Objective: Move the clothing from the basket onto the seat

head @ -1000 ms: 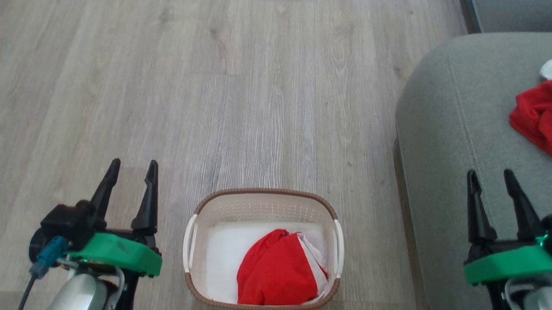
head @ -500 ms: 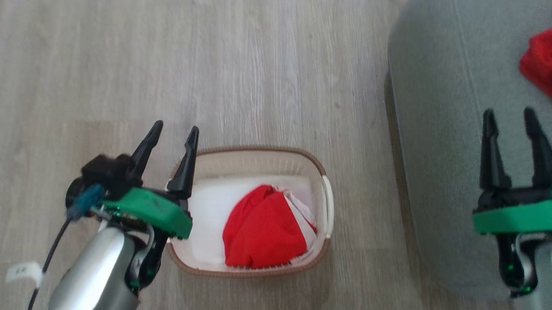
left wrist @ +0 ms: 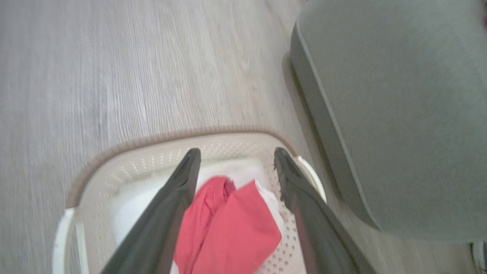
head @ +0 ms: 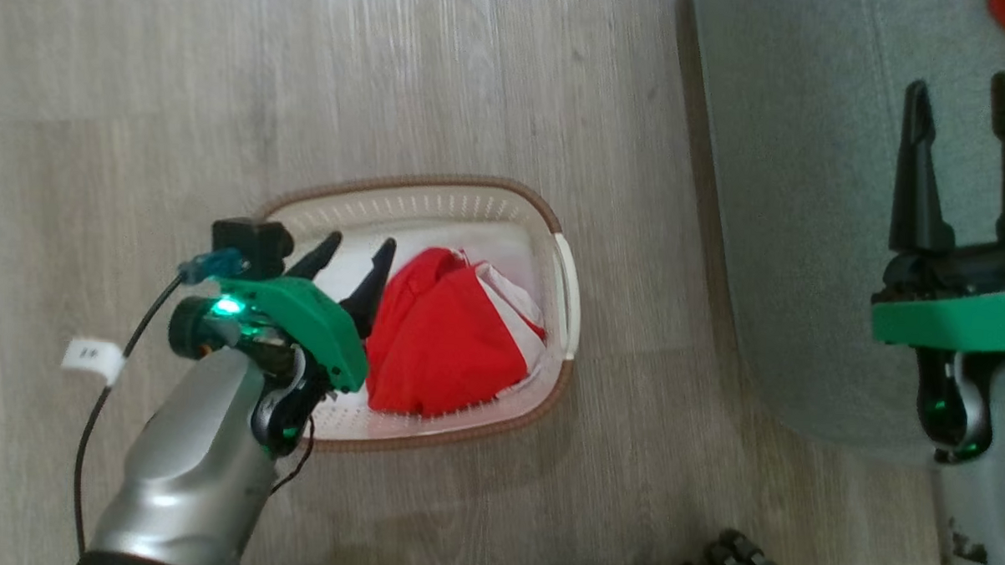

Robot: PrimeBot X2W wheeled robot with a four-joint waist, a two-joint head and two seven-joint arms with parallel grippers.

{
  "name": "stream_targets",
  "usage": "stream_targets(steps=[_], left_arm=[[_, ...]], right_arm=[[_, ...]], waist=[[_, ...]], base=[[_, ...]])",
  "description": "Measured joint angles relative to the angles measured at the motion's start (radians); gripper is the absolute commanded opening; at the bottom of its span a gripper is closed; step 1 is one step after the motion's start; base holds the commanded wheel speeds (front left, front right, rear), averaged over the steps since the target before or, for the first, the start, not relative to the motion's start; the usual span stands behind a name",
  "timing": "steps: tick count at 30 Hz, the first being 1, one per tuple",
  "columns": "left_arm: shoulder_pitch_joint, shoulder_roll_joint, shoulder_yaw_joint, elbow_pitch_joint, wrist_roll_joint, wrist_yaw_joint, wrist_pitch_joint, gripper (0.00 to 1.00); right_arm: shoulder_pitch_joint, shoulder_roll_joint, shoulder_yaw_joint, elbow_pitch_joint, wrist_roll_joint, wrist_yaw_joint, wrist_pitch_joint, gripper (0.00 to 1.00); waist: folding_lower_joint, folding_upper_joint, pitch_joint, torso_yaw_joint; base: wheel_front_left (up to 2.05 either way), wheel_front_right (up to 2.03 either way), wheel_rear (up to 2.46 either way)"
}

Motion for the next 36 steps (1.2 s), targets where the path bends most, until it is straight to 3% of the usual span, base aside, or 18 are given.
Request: stream_targets(steps=[7,16,28,36], left_arm=[[-0.124,-0.023,-0.035,0.170,-0.058,-0.029,0.085,1.00],[-0.235,-0.023,-0.139,0.336,-0.128,-0.031,0.223,1.00],[-0.340,0.023,-0.250,0.412,-0.223,-0.031,0.290,1.00],[-0.416,0.035,-0.336,0.473,-0.226,-0.031,0.312,1.00]], right_arm=[[-0.050,0.005,0.001,-0.034,-0.002,0.000,-0.003,1.00],[-0.122,0.007,0.015,-0.108,-0.006,0.000,-0.003,1.00],[-0.178,0.056,0.017,-0.244,-0.010,0.000,-0.003,1.00],[-0.178,0.068,0.016,-0.294,-0.019,0.000,-0.003,1.00]], waist=[[0.0000,0.0000,0.098,-0.032],[0.0000,0.0000,0.230,-0.092],[-0.0002,0.0000,0.367,-0.177],[-0.0001,0.0000,0.443,-0.206]], base=[[0.00,0.00,0.00],[0.00,0.00,0.00],[0.00,0.00,0.00],[0.00,0.00,0.00]])
